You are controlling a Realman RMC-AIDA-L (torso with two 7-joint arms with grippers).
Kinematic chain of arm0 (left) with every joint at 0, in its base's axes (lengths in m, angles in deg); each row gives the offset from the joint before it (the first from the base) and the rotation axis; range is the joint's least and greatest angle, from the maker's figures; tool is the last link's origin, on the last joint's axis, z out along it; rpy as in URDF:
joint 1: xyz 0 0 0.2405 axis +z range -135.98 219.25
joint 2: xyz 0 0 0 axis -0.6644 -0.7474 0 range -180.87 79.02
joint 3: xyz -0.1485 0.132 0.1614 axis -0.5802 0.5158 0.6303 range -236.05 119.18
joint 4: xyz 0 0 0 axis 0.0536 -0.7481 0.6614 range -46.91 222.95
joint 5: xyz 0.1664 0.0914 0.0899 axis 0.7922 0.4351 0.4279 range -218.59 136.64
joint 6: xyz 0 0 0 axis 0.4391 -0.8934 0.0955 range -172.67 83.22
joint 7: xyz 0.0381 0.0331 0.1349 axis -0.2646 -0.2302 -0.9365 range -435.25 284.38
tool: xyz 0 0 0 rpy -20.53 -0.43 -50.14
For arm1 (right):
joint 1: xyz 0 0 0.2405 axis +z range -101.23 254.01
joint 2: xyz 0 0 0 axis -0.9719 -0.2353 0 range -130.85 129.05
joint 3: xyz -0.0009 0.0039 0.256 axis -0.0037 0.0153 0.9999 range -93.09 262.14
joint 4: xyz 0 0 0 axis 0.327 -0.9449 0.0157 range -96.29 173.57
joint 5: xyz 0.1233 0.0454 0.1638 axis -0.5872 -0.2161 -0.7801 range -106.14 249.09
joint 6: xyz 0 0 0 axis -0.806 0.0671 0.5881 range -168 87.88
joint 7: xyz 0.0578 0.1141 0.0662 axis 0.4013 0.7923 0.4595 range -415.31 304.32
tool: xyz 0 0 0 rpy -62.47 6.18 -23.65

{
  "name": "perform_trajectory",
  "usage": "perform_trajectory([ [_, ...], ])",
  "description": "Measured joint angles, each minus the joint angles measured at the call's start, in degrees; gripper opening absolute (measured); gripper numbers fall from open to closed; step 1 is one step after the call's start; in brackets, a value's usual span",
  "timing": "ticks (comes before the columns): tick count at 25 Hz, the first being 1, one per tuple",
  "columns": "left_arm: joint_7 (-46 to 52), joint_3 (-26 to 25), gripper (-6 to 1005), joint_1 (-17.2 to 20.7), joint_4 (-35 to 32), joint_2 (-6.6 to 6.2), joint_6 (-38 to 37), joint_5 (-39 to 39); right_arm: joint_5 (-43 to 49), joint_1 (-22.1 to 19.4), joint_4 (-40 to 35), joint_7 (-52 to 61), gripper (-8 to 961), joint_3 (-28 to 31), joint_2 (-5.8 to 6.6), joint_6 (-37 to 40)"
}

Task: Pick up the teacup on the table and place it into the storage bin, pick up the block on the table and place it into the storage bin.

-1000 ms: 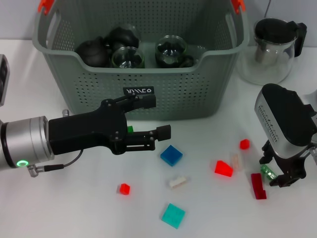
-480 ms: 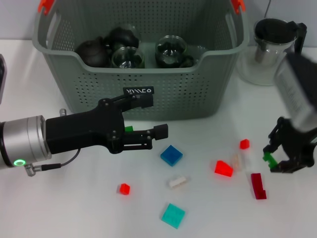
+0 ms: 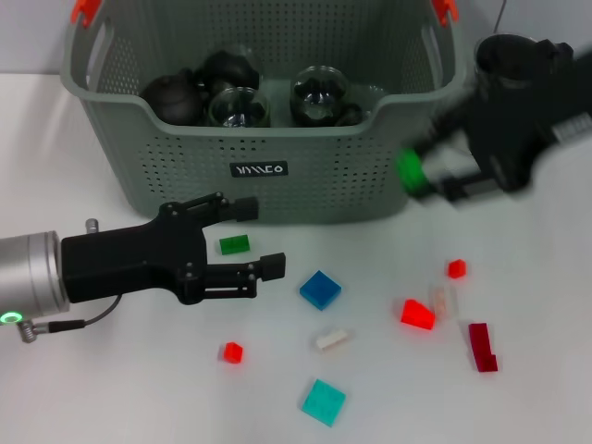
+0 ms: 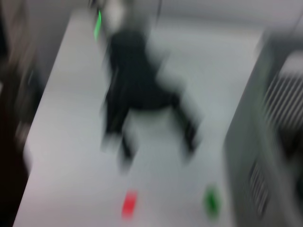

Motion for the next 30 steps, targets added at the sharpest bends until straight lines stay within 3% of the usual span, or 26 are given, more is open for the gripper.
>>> perform_trajectory([
  [3,-0.01,-0.90,917,0.42,-0.80,-0.08,-0.45,0.96,-4.71,2.52,0.64,4.23,444,1.48,-0.13,-6.41],
  [7,-0.12,-1.51,918,0.83,-1.27,-0.34,-0.88,1.14,-5.53,5.70,6.05,7.27,444,0.97,-0.43,-22.13],
  [13,-0.06,-1.53,918,0.80,-1.49,-0.51,-0.66,2.04,-1.46,11.90,24.75,7.12,444,-3.99,2.41,-41.93],
  [16,-0.05,-1.54,918,0.72,-1.47,-0.53,-0.43,2.54,0.67,12.56,26.59,7.34,468,-4.74,2.33,-44.59],
  [22,-0.05,-1.54,919,0.89,-1.29,-0.47,-0.37,2.68,2.69,12.47,26.16,7.43,515,-5.58,1.89,-45.45],
  [24,-0.05,-1.74,919,0.90,-1.26,-0.45,-0.48,2.68,2.01,11.71,24.01,7.42,610,-5.15,1.88,-43.78],
  [27,-0.06,-2.26,919,0.92,-1.24,-0.44,-1.02,2.68,-1.64,8.98,18.37,6.77,753,-4.40,2.14,-37.45],
  [28,-0.06,-2.36,918,0.93,-1.24,-0.45,-1.14,2.68,-6.84,5.94,13.97,5.78,785,-3.92,3.12,-30.07],
  [30,-0.06,-2.64,918,0.93,-1.22,-0.43,-1.45,2.65,-9.46,4.62,12.45,5.20,849,-3.66,3.69,-26.08],
])
